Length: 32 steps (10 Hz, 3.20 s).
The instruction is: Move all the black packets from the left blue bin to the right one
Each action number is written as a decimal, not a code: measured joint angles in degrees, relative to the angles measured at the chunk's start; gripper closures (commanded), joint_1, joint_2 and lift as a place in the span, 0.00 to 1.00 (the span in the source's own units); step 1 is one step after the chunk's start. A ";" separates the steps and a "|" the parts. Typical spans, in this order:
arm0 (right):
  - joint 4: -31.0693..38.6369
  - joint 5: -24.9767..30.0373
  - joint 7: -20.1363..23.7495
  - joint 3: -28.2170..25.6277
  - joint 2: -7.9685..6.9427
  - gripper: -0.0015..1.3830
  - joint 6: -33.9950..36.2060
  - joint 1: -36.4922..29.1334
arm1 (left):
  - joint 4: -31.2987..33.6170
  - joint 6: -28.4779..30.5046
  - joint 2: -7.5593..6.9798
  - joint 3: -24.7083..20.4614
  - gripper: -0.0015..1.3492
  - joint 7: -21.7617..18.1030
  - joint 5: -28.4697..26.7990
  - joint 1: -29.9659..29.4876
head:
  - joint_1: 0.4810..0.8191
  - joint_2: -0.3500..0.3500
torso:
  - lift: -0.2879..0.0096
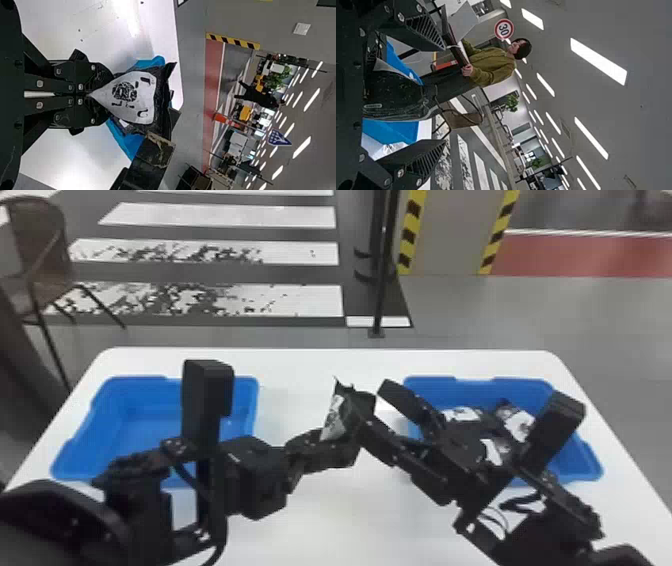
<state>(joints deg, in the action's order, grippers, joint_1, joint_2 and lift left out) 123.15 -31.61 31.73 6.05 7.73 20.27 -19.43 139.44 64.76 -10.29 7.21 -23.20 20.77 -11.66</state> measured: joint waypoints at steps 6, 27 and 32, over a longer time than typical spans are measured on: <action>-2.52 -1.43 0.09 1.50 -0.02 0.92 0.63 1.63 | -0.44 -1.23 0.07 0.66 0.82 -0.08 2.28 0.10 | 0.63 0.48 | 0.50; 9.50 25.35 -12.06 -23.38 -5.50 0.13 -17.99 -23.68 | 1.72 -61.67 10.30 -32.49 0.12 0.92 -4.89 -42.23 | 0.63 0.57 | 0.50; 16.88 22.81 -12.31 -19.62 -6.23 0.13 -18.73 -33.29 | -3.89 -67.13 10.29 -31.63 0.12 1.04 -7.52 -41.74 | 0.63 0.71 | 0.50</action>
<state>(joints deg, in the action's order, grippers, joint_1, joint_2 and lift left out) 140.03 -8.80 19.42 -13.58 1.50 1.54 -52.73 135.55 -2.37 0.00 -24.41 -22.16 13.25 -53.40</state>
